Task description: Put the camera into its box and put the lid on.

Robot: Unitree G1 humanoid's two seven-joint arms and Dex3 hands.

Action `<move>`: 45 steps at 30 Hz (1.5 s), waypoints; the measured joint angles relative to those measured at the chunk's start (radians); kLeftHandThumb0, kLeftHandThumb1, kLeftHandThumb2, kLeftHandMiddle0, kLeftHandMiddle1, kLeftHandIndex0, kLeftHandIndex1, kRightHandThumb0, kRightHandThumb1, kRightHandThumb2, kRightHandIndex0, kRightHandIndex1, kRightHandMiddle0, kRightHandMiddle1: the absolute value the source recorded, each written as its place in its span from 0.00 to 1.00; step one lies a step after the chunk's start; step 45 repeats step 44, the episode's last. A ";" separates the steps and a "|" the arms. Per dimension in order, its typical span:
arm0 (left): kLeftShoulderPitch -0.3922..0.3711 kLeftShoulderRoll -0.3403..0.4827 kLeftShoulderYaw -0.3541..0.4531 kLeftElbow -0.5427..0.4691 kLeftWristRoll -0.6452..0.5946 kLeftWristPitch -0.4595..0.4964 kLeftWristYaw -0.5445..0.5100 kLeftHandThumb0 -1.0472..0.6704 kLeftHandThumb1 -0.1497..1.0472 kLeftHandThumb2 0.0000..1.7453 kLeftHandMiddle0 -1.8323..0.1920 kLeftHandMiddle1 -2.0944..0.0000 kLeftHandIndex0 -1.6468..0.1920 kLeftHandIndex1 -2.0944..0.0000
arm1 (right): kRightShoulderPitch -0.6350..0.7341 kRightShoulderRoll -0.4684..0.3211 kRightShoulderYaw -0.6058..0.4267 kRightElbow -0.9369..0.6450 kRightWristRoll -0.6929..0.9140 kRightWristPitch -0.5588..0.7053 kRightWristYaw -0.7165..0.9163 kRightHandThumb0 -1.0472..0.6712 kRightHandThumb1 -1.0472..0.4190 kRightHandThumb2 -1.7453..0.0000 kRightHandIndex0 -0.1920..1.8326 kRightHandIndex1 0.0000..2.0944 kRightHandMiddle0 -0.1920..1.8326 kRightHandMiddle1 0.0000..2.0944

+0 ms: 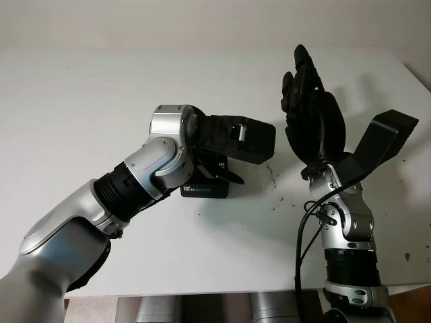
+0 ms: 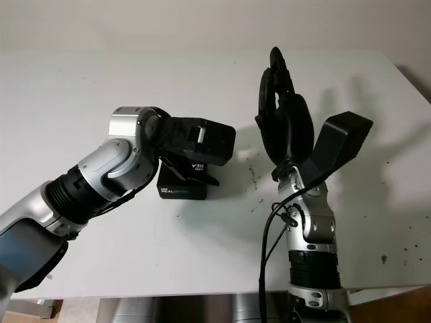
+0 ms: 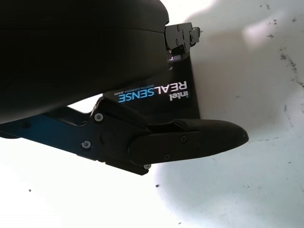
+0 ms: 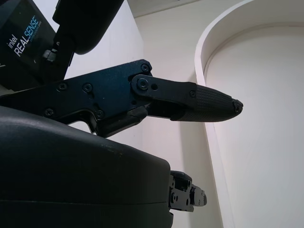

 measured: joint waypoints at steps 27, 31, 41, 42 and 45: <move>0.413 -0.032 0.707 -0.201 -0.323 -0.335 0.840 0.17 1.00 0.35 0.99 0.99 1.00 1.00 | 0.000 -0.024 0.008 0.021 -0.022 -0.015 0.058 0.18 0.00 0.66 0.00 0.02 0.03 0.02; 0.503 -0.103 0.828 -0.282 -0.463 -0.391 0.953 0.17 1.00 0.35 0.99 0.98 0.99 1.00 | 0.009 -0.028 0.019 0.024 -0.026 -0.014 0.081 0.17 0.00 0.66 0.00 0.00 0.01 0.02; 0.644 -0.234 1.026 -0.300 -0.806 -0.494 1.059 0.19 1.00 0.36 1.00 1.00 1.00 1.00 | 0.006 -0.031 0.027 0.153 -0.085 -0.066 0.077 0.18 0.00 0.63 0.00 0.00 0.00 0.00; 0.652 -0.240 1.029 -0.294 -0.819 -0.507 1.064 0.19 1.00 0.36 1.00 1.00 1.00 1.00 | 0.006 -0.031 0.029 0.161 -0.089 -0.074 0.079 0.18 0.00 0.62 0.00 0.00 0.00 0.00; 0.673 -0.248 1.027 -0.283 -0.831 -0.531 1.073 0.19 1.00 0.38 1.00 1.00 1.00 1.00 | 0.002 -0.031 0.030 0.173 -0.093 -0.083 0.082 0.18 0.00 0.62 0.00 0.00 0.00 0.00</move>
